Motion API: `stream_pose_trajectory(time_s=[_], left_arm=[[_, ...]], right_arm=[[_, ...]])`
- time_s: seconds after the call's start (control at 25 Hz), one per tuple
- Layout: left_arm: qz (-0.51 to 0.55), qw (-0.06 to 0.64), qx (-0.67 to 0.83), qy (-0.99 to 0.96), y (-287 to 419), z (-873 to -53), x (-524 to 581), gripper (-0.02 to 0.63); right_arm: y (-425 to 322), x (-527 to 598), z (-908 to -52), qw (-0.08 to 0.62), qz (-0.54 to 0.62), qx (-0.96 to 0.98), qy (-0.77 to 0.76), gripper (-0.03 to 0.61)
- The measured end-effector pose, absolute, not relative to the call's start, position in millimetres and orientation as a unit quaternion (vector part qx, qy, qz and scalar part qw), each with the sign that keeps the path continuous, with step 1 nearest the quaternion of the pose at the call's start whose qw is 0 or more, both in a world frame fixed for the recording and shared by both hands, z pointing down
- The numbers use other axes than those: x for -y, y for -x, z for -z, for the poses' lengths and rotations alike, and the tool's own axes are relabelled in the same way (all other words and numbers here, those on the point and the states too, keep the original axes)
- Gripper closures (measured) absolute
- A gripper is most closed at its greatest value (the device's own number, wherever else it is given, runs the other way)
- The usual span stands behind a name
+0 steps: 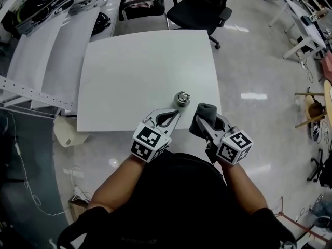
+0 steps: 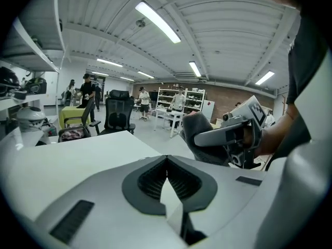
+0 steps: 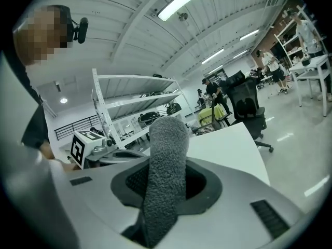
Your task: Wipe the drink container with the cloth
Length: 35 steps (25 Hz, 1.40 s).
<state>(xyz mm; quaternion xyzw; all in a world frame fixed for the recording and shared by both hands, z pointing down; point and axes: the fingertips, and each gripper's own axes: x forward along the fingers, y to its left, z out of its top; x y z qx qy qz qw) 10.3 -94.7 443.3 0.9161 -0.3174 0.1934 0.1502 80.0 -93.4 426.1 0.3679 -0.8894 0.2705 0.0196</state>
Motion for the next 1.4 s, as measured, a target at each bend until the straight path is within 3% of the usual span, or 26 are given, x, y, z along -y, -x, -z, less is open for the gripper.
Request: stream_pose_trajectory(time_s=[0.36, 0.72, 1.4], left_arm=[[-0.171, 0.171, 0.395, -0.886, -42, -441, 46, 0.597], [-0.157, 0.186, 0.441, -0.864, -65, -443, -13, 0.597], [-0.148, 0.185, 0.435, -0.869, -46, -425, -43, 0.597]], right_arm=[[-118, 37, -435, 0.063, -0.244, 0.917, -0.310, 0.468], [-152, -3, -437, 0.064, -0.244, 0.924, -0.286, 0.468], [-134, -32, -415, 0.060, -0.221, 0.927, -0.299, 0.468]])
